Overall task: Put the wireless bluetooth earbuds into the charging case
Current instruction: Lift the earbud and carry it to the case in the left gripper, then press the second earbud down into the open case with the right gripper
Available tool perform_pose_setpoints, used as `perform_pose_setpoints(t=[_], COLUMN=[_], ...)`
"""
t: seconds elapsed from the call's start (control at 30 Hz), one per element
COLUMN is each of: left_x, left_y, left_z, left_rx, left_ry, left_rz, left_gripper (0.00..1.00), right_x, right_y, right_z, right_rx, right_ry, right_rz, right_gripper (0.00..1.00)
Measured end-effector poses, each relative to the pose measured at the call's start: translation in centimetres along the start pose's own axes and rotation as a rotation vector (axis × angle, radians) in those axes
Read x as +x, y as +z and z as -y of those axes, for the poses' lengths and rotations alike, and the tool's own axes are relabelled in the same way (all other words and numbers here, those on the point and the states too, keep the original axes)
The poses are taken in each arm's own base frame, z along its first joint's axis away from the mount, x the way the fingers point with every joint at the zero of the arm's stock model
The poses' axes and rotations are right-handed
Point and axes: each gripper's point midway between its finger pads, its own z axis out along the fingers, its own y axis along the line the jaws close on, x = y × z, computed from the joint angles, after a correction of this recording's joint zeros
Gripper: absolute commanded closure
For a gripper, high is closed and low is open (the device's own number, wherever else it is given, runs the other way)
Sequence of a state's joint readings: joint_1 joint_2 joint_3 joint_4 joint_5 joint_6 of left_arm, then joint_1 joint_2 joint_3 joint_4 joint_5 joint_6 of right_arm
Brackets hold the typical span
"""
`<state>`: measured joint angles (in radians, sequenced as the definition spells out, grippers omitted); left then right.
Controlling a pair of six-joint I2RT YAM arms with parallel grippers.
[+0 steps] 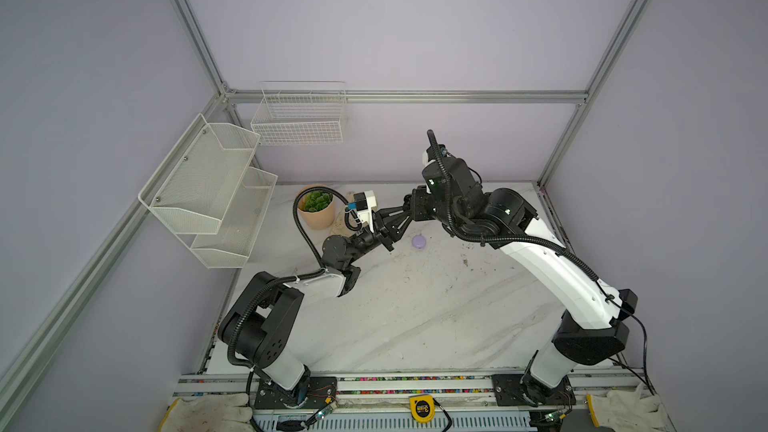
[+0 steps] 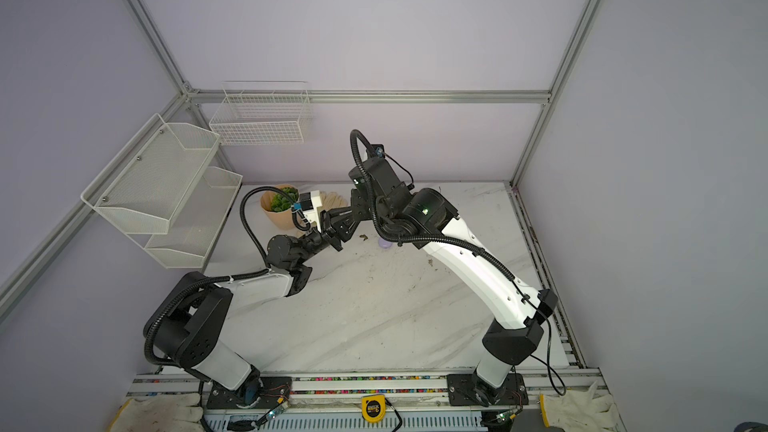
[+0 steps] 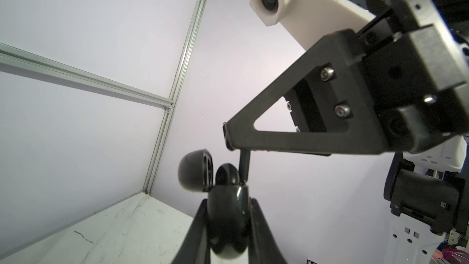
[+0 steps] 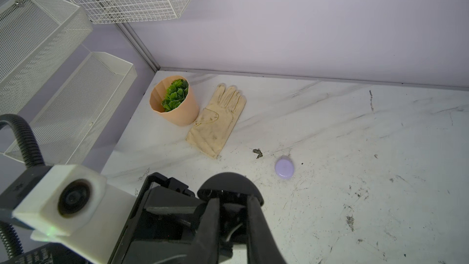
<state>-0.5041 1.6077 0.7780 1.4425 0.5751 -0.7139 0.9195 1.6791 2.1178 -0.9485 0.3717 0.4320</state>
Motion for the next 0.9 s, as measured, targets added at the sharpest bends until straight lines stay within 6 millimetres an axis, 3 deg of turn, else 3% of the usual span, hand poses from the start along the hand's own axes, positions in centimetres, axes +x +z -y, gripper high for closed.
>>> perform_pose_setpoints(t=[0.9], left_x=[0.2], left_y=[0.0], left_z=[0.1], left_rx=[0.004], left_ry=[0.005], left_rz=[-0.009], left_gripper=[1.0], right_x=[1.0], right_y=[0.7], right_z=[0.8], right_rx=[0.037], right_ry=[0.033], right_rz=[-0.005], right_gripper=[0.85])
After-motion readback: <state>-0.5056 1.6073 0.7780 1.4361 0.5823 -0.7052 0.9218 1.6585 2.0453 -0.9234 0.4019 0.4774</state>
